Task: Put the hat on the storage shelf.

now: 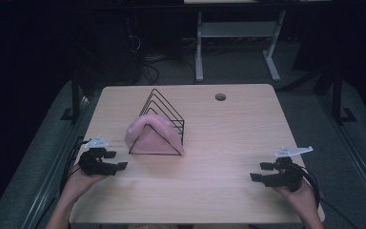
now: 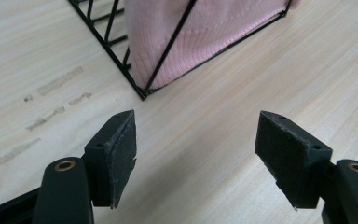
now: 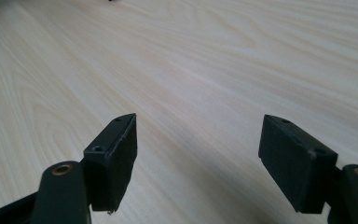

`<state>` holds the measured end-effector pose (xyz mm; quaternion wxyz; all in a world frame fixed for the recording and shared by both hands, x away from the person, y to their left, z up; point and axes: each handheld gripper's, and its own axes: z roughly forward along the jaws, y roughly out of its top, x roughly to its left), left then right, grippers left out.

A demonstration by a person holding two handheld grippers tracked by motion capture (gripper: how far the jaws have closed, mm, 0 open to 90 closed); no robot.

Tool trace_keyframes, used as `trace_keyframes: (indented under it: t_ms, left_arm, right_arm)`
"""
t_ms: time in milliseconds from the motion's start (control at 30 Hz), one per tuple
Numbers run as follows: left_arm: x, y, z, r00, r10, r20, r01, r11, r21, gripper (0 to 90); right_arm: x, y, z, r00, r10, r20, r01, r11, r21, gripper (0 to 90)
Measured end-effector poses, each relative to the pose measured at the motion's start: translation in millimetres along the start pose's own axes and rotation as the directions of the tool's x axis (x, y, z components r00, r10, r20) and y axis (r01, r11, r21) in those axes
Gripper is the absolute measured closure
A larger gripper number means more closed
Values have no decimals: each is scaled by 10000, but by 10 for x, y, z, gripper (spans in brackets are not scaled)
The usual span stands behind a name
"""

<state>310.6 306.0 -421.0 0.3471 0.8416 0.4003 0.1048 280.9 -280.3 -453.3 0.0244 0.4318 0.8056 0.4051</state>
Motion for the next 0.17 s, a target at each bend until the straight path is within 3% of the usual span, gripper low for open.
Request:
trace_keyframes:
  t_ms: [167]
  left_arm:
    - [-21, -82, 63, 9997, -9, -237, 7, 10000, -99, 293]
  right_arm:
    - [19, -78, -33, 9994, 266, -221, -273, 9991, -327, 260]
